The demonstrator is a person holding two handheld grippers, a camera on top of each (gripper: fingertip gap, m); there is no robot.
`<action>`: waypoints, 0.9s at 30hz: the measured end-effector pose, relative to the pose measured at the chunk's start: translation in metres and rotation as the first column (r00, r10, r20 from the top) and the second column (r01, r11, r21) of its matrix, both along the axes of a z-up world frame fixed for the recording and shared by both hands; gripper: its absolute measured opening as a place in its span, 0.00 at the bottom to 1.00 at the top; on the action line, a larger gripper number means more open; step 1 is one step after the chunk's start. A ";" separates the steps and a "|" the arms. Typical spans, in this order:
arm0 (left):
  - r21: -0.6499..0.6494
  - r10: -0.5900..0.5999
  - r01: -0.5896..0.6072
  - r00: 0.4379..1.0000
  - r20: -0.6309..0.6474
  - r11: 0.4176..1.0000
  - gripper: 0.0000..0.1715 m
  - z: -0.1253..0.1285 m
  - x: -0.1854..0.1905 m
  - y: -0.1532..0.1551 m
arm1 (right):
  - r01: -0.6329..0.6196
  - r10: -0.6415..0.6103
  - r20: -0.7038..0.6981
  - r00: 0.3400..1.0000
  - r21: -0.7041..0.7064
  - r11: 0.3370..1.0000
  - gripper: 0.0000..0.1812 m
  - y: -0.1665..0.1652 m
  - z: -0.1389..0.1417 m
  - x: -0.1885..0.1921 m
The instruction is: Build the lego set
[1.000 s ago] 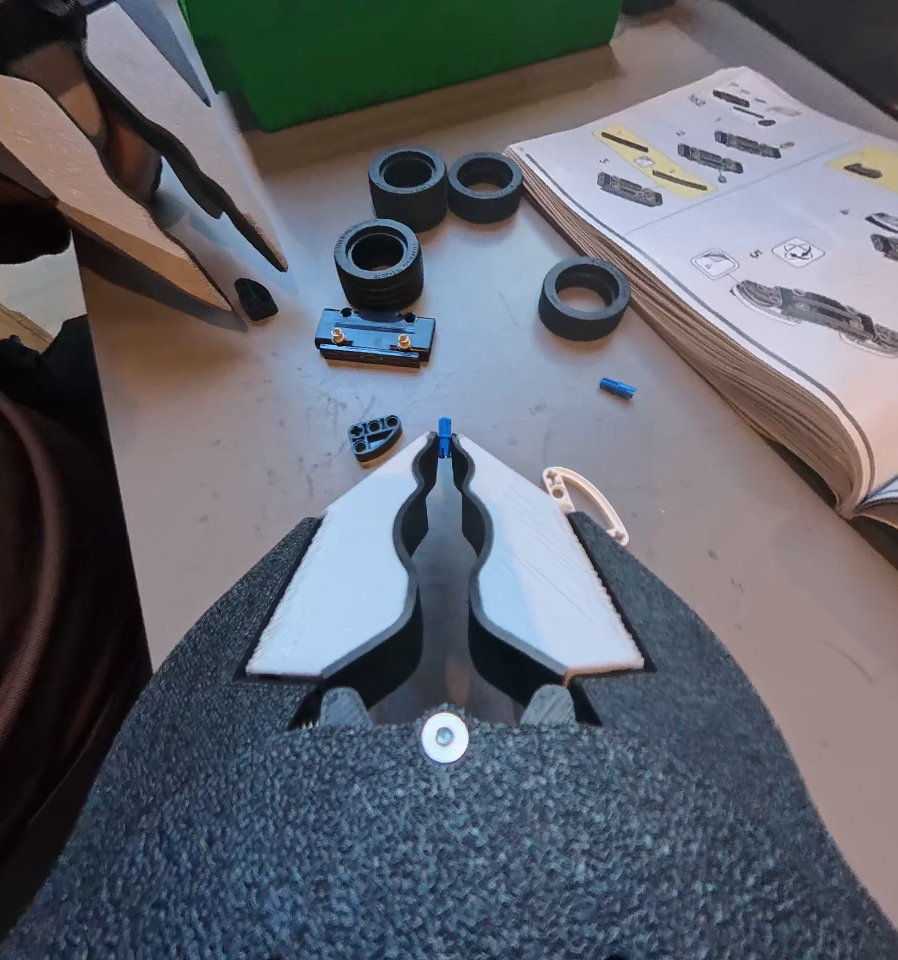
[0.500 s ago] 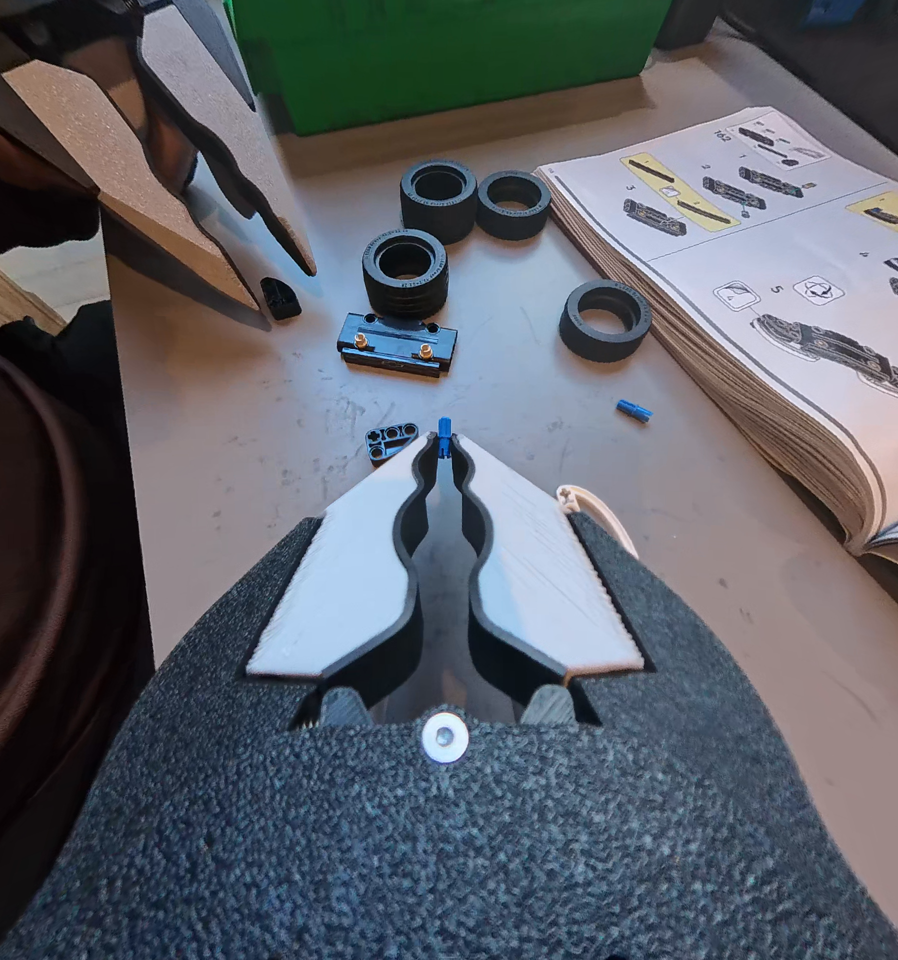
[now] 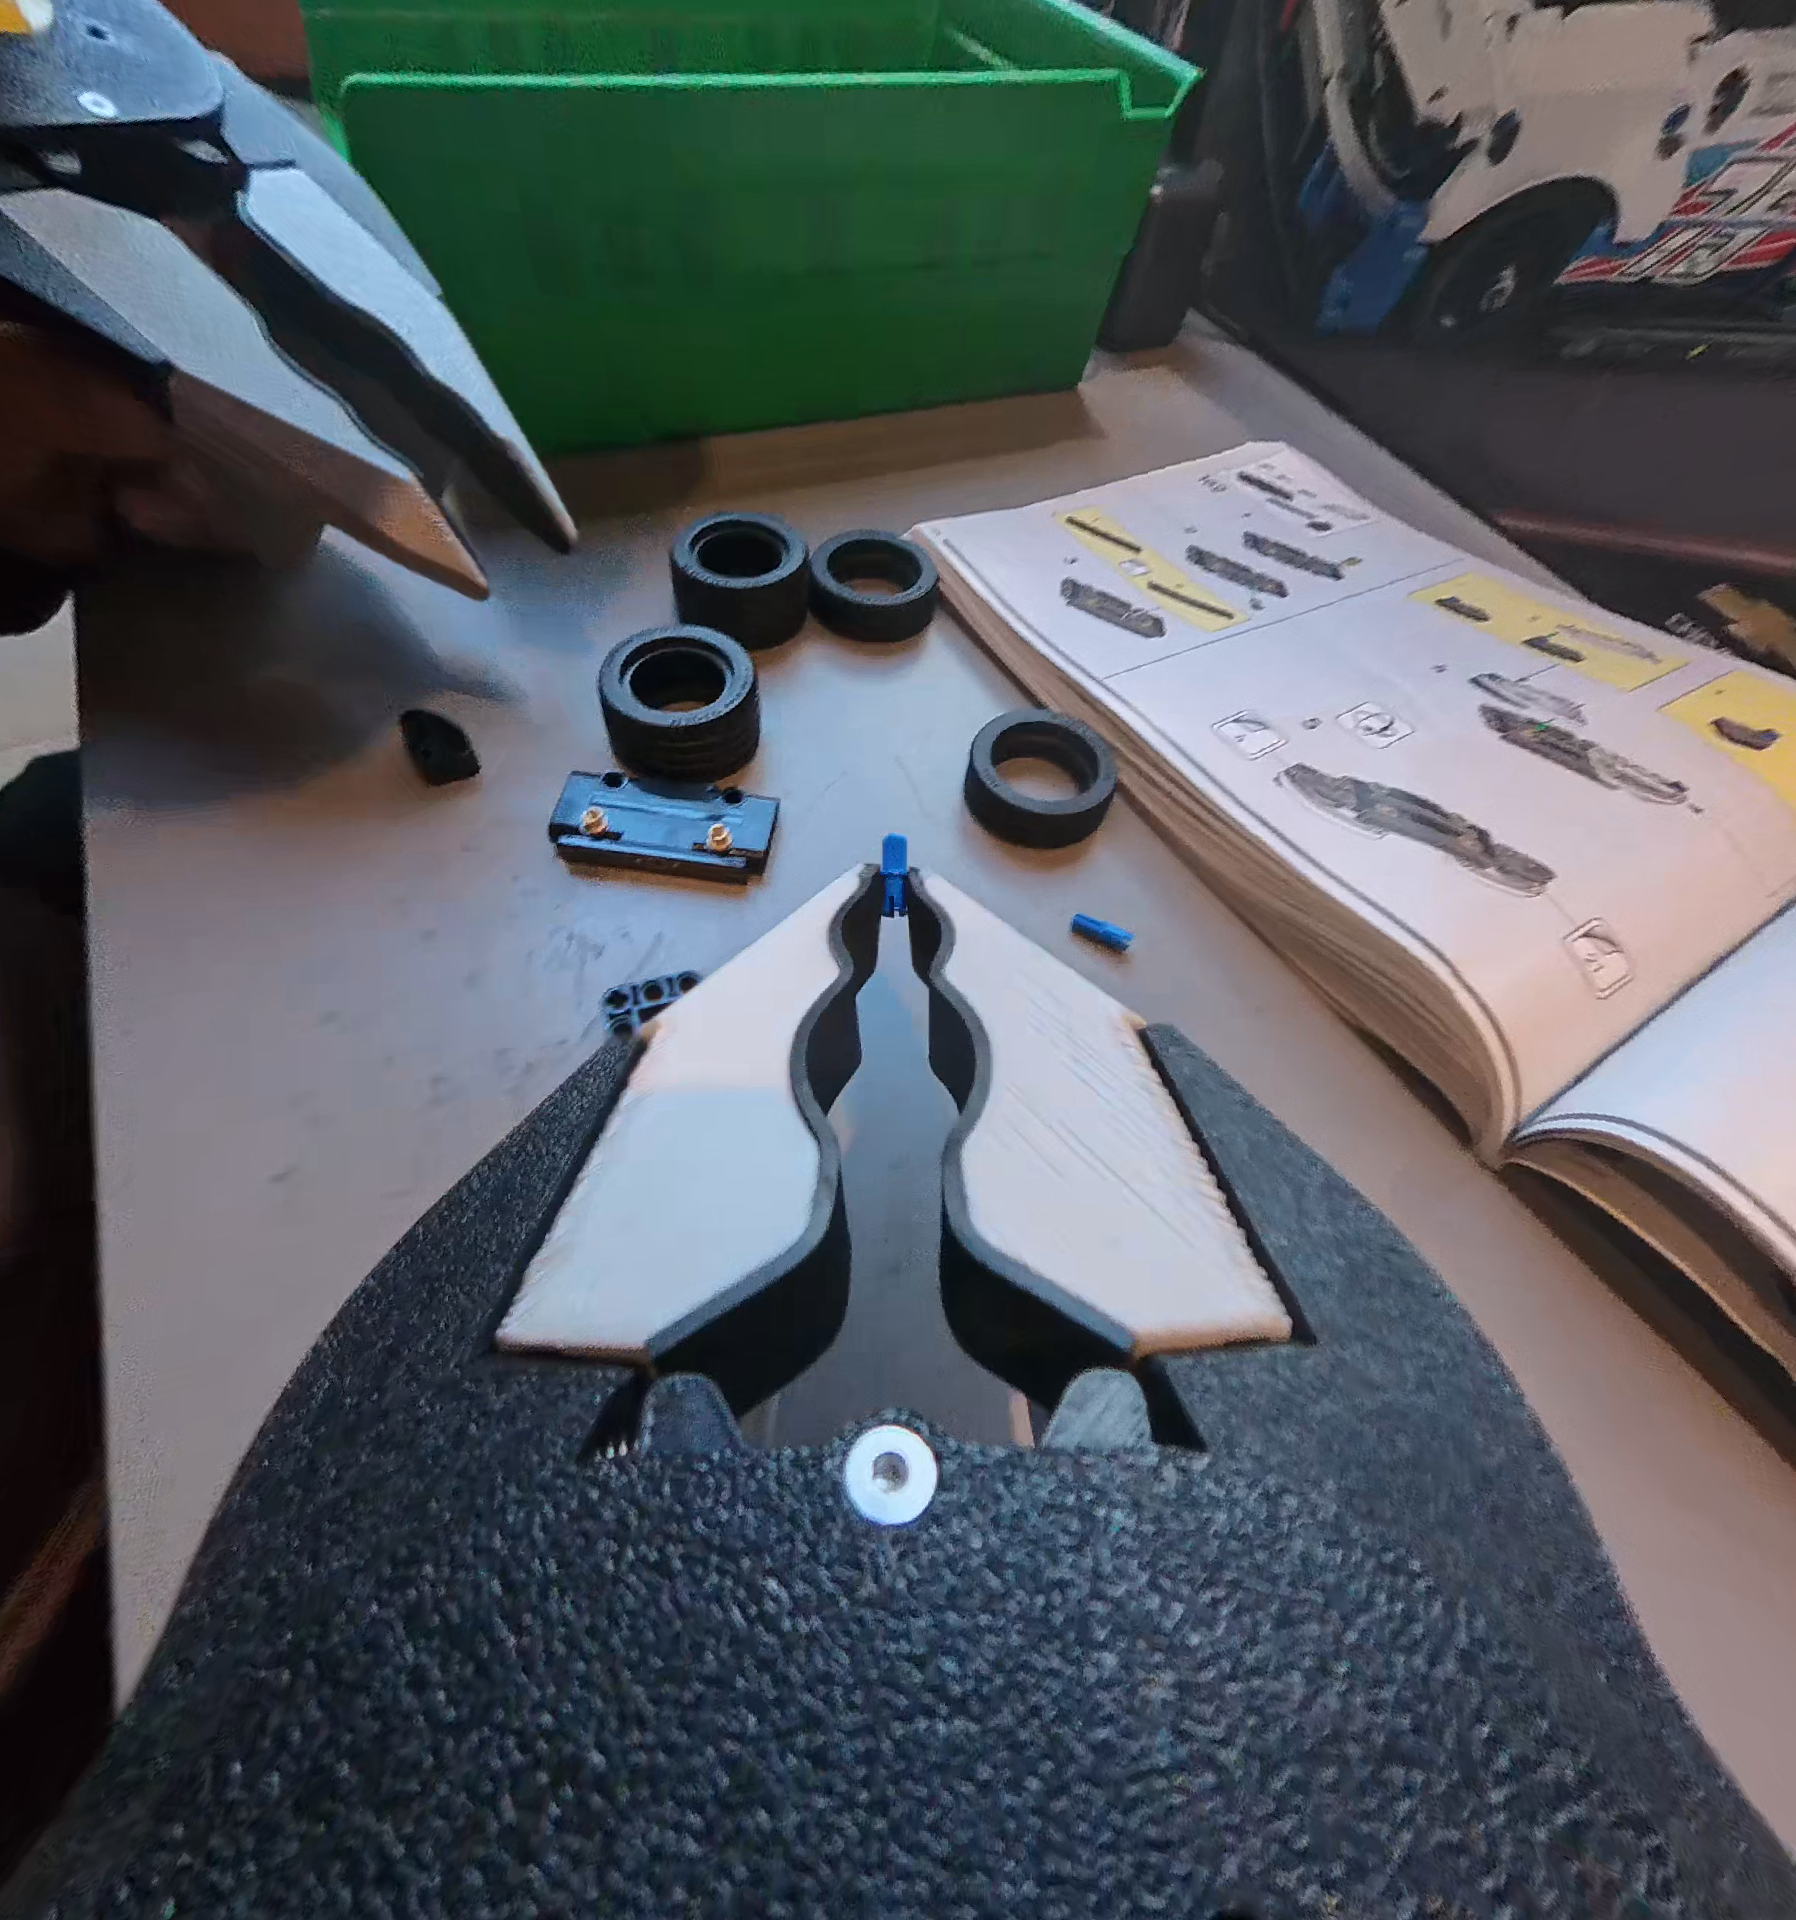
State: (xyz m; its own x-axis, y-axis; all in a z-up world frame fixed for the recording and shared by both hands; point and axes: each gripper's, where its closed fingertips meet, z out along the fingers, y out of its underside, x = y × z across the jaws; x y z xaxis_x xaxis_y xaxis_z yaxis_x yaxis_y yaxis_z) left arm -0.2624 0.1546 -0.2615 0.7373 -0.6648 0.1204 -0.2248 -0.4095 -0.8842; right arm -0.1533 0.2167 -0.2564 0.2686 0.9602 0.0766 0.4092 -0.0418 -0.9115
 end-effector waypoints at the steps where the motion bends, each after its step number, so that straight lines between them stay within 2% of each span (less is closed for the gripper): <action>1: -0.004 0.013 -0.013 1.000 0.022 1.000 0.14 0.002 -0.002 0.002 | 0.018 -0.018 -0.013 1.000 0.019 1.000 0.02 0.005 0.003 0.000; 6: -0.028 0.040 -0.038 0.994 0.097 0.999 0.13 0.006 -0.009 0.009 | 0.081 -0.078 -0.049 0.996 0.072 0.994 0.02 0.025 0.010 -0.001; 10: -0.045 0.005 0.000 0.993 0.114 0.999 0.12 0.005 -0.004 0.011 | 0.101 -0.097 -0.051 0.994 0.102 0.990 0.02 0.033 0.012 -0.003; 21: -0.031 0.026 -0.023 0.993 0.112 0.999 0.12 0.007 -0.006 0.014 | 0.107 -0.098 -0.089 0.991 0.111 0.988 0.02 0.034 0.018 -0.002; 27: -0.038 0.018 -0.013 0.993 0.117 0.999 0.12 0.007 -0.005 0.013 | 0.102 -0.096 -0.055 0.994 0.113 0.988 0.02 0.033 0.013 -0.005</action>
State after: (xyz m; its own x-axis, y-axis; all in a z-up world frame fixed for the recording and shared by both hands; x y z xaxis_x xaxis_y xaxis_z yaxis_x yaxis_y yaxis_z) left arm -0.2677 0.1679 -0.2549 0.7266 -0.6469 0.2315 -0.1135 -0.4453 -0.8882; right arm -0.1579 0.2500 -0.2434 0.3681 0.9142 0.1697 0.3631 0.0267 -0.9314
